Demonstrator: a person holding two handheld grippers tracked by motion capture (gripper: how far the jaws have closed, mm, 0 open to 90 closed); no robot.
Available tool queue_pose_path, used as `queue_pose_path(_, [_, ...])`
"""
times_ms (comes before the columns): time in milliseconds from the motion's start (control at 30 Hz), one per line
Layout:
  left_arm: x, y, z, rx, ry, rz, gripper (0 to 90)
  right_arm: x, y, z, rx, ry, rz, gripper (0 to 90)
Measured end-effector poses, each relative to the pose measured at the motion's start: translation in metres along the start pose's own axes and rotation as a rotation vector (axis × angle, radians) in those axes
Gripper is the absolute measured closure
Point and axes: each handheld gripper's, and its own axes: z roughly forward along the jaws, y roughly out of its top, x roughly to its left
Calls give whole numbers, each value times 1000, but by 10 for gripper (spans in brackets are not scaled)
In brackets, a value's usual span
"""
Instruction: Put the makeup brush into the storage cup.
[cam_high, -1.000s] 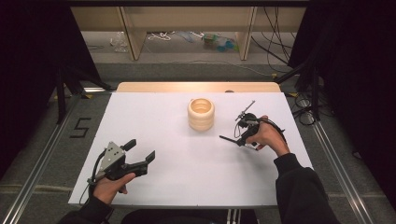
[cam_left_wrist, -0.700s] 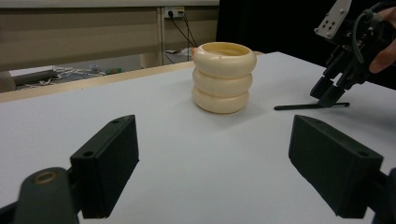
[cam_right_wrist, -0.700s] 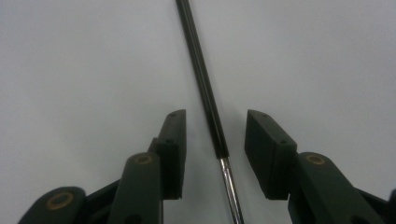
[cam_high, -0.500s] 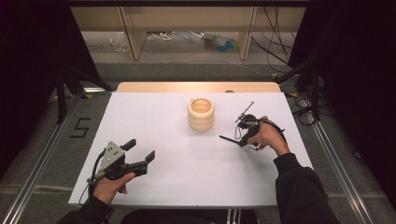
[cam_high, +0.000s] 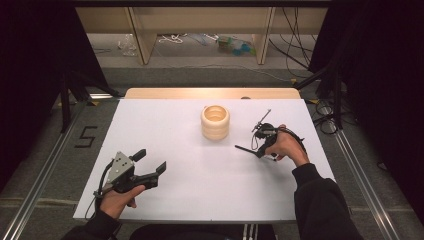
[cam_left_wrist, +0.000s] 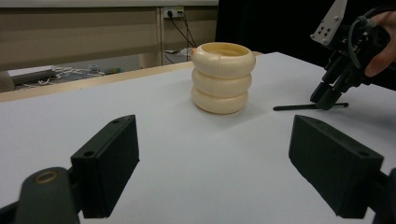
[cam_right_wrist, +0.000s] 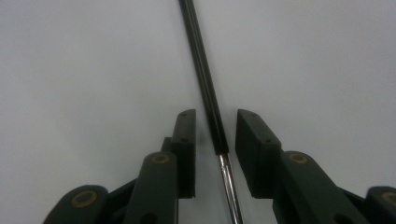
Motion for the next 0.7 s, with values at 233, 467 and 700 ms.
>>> queue_pose_path(233, [0,0,0,1,-1,3,160,1,1,2,16,-4,-10,752])
queue_pose_path(467, [0,0,0,0,-3,6,161,1,1,2,17,-11,-12,769])
queue_pose_path(700, [0,0,1,4,-5,13,161,2,2,3,18,-16,-23,777])
